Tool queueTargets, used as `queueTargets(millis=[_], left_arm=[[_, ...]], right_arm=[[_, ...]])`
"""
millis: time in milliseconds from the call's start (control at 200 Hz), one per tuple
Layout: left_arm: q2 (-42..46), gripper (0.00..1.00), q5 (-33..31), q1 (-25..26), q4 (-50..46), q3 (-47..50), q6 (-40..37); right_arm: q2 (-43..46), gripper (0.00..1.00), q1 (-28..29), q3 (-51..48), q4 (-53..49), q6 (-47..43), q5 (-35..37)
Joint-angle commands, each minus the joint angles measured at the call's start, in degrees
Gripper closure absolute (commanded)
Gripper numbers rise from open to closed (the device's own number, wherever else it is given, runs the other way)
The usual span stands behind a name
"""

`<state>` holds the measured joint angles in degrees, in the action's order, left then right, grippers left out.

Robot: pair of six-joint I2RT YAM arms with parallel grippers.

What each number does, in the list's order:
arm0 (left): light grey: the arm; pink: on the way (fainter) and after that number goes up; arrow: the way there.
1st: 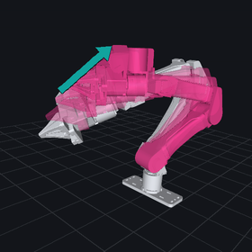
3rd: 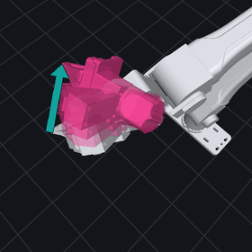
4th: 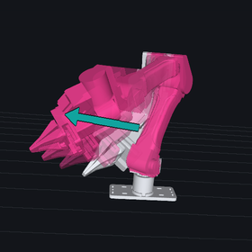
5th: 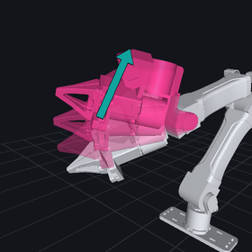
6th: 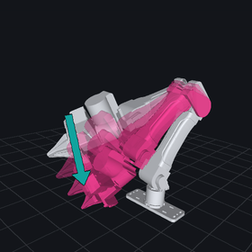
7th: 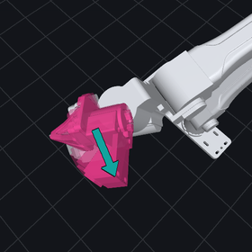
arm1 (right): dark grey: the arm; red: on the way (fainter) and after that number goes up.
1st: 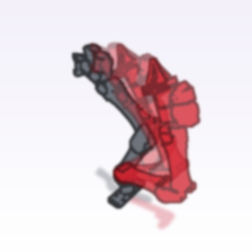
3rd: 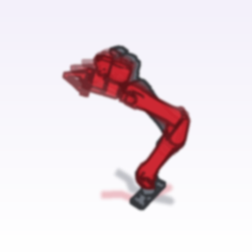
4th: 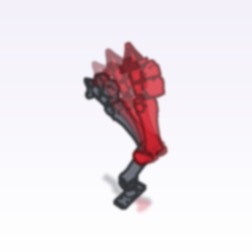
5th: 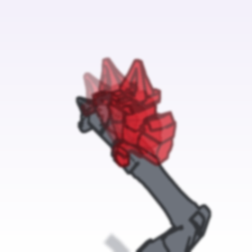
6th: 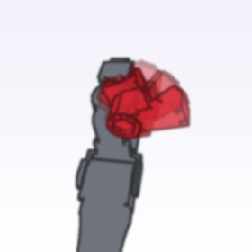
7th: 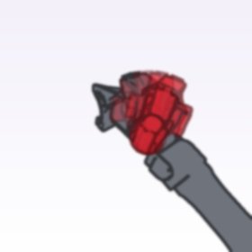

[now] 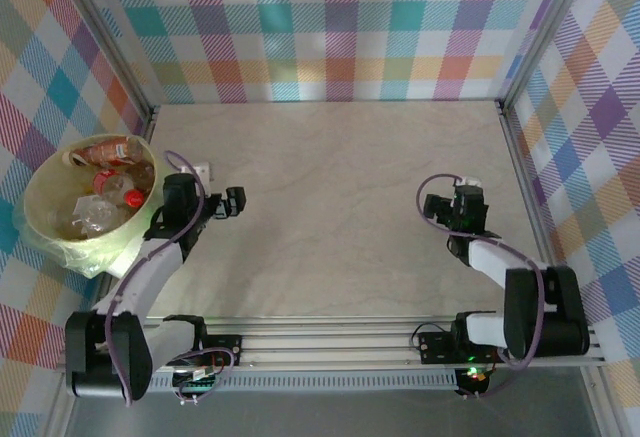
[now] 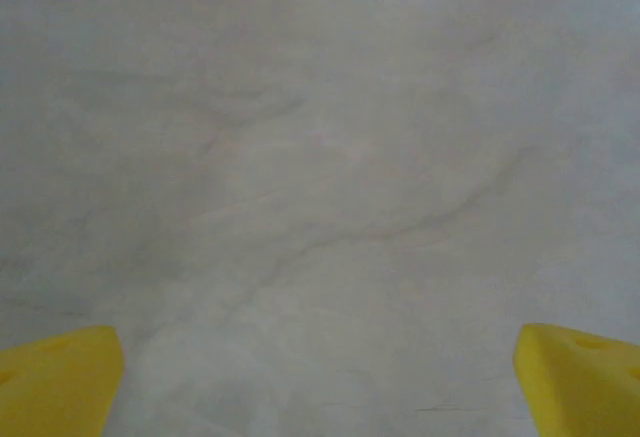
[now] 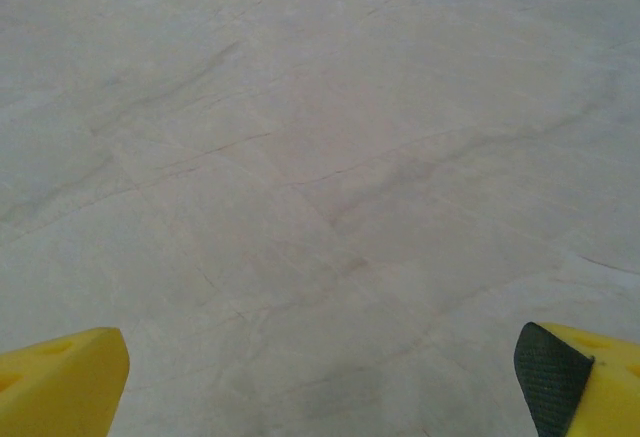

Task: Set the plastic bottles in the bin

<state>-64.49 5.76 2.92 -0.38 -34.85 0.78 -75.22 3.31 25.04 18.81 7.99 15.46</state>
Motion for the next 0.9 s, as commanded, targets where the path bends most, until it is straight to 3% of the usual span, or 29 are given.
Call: queueTargets(millis=[0,120,200,255,440,600,645,895], left_arm=[[-3.6,0.00,-4.9,0.1,10.9,2.7,-3.8],[-8.6,0.00,-6.0,-0.6,17.9,5.2,-4.5],[-10.7,0.00,-5.6,-1.4,23.3,6.9,-4.3],[-12.0,0.00,-5.1,-1.9,26.9,7.8,-4.0],[-18.0,0.00,-3.3,-2.4,33.9,7.3,-2.5],[-26.1,0.00,-6.0,-1.3,50.1,11.6,-1.6],[-24.9,0.00,-6.5,-0.9,45.7,10.6,-1.8],[-25.3,0.00,-12.1,0.9,46.8,10.7,-2.0]], right_arm=[[-3.1,0.00,-0.4,-0.2,15.7,-4.5,-3.7],[-8.1,0.00,-0.4,-1.6,25.1,-6.5,-5.8],[-14.2,0.00,-0.4,-5.0,38.6,-8.2,-9.0],[-11.9,0.00,-0.4,-3.7,31.8,-7.7,-9.6],[-12.6,0.00,-1.7,-2.1,29.7,-6.9,-11.6],[-12.7,0.00,-1.9,-2.1,29.7,-6.9,-11.8],[-12.8,0.00,-1.8,-2.1,29.9,-6.9,-11.8],[-12.8,0.00,-2.0,-1.7,29.3,-6.9,-12.1]])
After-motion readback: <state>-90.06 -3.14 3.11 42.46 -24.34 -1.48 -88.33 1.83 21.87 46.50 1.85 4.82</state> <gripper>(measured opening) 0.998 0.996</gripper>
